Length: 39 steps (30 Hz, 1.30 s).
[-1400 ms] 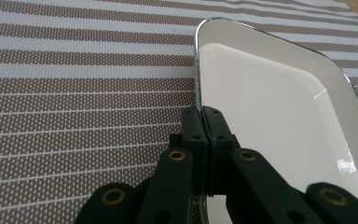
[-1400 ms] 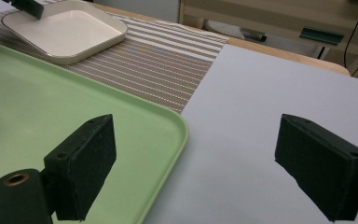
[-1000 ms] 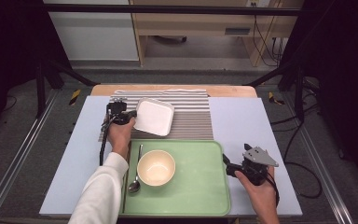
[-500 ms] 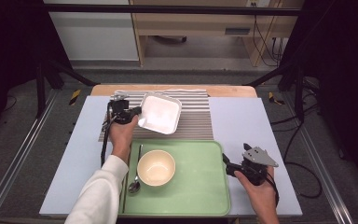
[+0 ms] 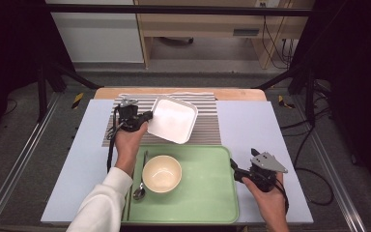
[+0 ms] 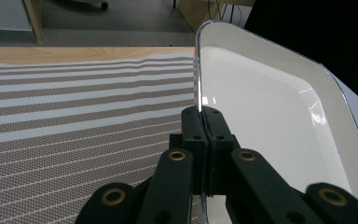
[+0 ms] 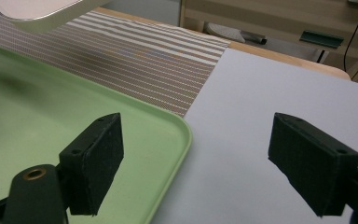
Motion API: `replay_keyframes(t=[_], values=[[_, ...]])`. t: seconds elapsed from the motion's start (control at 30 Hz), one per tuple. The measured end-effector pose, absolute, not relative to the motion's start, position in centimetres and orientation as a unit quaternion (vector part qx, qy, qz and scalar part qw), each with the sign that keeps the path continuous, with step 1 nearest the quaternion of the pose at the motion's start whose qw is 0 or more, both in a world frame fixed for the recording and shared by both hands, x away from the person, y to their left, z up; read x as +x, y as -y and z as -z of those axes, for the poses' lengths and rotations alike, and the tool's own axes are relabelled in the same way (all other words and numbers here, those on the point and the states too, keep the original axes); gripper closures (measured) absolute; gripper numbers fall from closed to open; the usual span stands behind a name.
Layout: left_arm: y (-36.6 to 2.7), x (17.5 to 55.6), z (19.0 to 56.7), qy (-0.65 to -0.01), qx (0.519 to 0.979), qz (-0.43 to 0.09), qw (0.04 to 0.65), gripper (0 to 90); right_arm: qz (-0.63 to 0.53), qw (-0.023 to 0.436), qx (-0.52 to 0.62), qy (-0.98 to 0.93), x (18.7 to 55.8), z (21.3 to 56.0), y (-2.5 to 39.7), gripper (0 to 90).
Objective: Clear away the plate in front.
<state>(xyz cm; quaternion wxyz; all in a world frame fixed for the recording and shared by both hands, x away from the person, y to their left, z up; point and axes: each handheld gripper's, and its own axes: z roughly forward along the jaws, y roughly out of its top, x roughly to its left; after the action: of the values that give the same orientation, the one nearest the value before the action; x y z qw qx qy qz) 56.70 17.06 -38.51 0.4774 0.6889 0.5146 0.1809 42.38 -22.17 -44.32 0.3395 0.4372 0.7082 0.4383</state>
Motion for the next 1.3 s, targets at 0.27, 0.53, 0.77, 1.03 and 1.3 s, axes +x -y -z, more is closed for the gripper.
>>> replay_keyframes(t=[0.27, 0.53, 0.77, 1.03, 1.3], values=[[-16.2, 54.6, 37.8, -0.491, 0.704, -0.183, 0.480, 89.0, -0.443, 0.339, 0.430, -0.711, 42.2, 44.1, 21.9, 24.6], [-15.4, 53.1, 37.8, -0.482, 0.706, -0.177, 0.488, 89.0, -0.455, 0.337, 0.416, -0.712, 41.7, 43.8, 21.4, 30.2], [-14.1, 52.5, 37.7, -0.472, 0.709, -0.180, 0.491, 89.0, -0.465, 0.337, 0.416, -0.706, 41.5, 43.5, 21.5, 31.8], [-13.3, 51.9, 37.4, -0.467, 0.705, -0.170, 0.506, 89.0, -0.478, 0.341, 0.417, -0.694, 40.9, 42.9, 21.2, 26.8], [-12.5, 51.2, 37.4, -0.455, 0.717, -0.173, 0.499, 89.0, -0.489, 0.327, 0.409, -0.697, 40.2, 42.5, 20.7, 33.5]])
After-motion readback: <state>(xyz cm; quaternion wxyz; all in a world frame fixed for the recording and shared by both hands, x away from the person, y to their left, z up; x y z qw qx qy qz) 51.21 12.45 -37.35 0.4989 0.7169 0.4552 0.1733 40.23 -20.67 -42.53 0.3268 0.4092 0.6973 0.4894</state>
